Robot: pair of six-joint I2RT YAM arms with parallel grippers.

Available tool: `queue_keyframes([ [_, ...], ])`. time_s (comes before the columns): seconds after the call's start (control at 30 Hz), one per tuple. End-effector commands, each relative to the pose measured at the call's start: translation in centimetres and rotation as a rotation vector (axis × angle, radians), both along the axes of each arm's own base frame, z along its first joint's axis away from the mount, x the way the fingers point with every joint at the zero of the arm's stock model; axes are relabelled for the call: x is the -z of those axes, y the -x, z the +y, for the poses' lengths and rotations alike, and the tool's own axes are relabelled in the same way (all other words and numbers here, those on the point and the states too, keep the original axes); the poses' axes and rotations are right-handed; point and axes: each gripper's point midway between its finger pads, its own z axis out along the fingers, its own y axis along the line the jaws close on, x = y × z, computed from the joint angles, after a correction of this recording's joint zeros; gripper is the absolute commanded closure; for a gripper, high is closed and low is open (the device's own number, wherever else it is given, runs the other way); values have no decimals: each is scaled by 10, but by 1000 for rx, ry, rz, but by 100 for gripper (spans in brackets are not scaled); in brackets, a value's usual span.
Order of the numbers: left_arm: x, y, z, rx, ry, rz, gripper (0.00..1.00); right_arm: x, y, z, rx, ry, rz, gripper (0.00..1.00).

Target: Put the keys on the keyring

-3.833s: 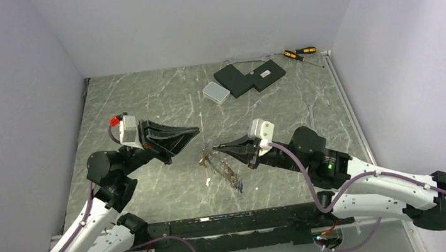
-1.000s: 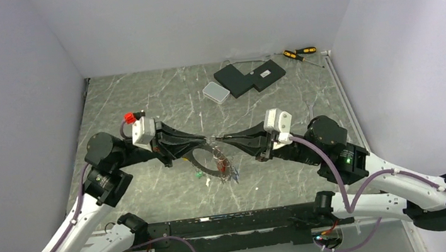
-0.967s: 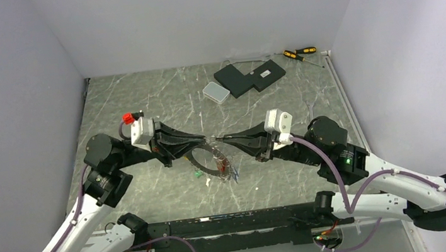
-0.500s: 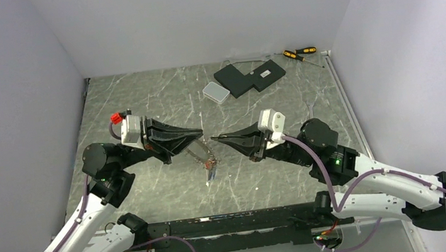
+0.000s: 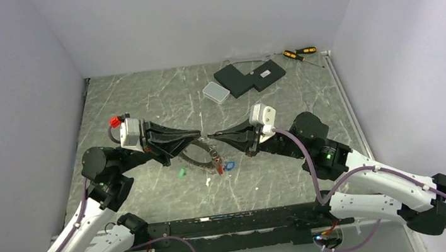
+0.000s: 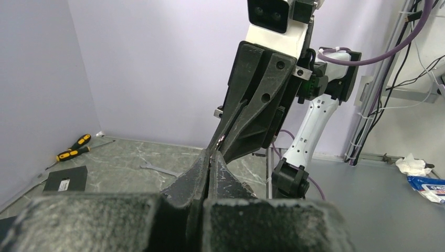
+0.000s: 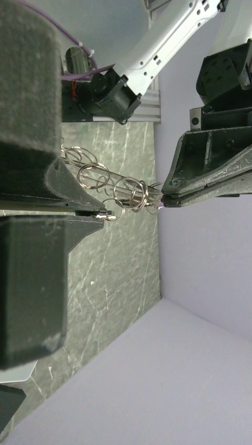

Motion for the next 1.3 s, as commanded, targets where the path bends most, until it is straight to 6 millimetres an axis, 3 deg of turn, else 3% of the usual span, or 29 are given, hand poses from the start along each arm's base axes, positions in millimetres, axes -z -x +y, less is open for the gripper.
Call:
queue_keyframes([
  [0.0,-20,1,13,-80,38,-78,100,-12,-1,-7,6,1,-35,100],
  [0.1,4,-14,15,-156,-26,-25,98,-32,-15,-20,92,-11,-76,100],
  [0.13,13,-17,17,-180,-40,-4,85,-41,-18,-21,105,-12,-89,100],
  [0.23,37,-18,23,-220,-89,30,11,-58,-24,-16,105,20,-115,100],
  [0.27,41,-17,26,-234,-111,41,2,-61,-26,-13,104,33,-119,100],
  [0.37,47,-13,42,-308,-218,29,0,-66,-32,-4,102,62,-124,100],
  [0.43,62,-17,55,-384,-318,59,0,-66,-36,2,101,78,-127,100],
  [0.67,123,-60,97,-702,-472,149,1,-46,-60,30,123,158,-100,100],
  [0.73,130,-70,110,-796,-461,176,1,-36,-67,42,118,176,-78,100],
  [0.87,124,-77,139,-959,-430,178,1,-7,-86,74,109,200,-13,100],
  [1.07,115,-70,188,-1177,-334,171,1,31,-114,121,99,216,45,100],
  [1.17,110,-65,203,-1244,-289,154,1,58,-127,142,93,277,69,100],
  [1.27,108,-63,207,-1254,-278,150,1,99,-130,149,67,351,88,100],
])
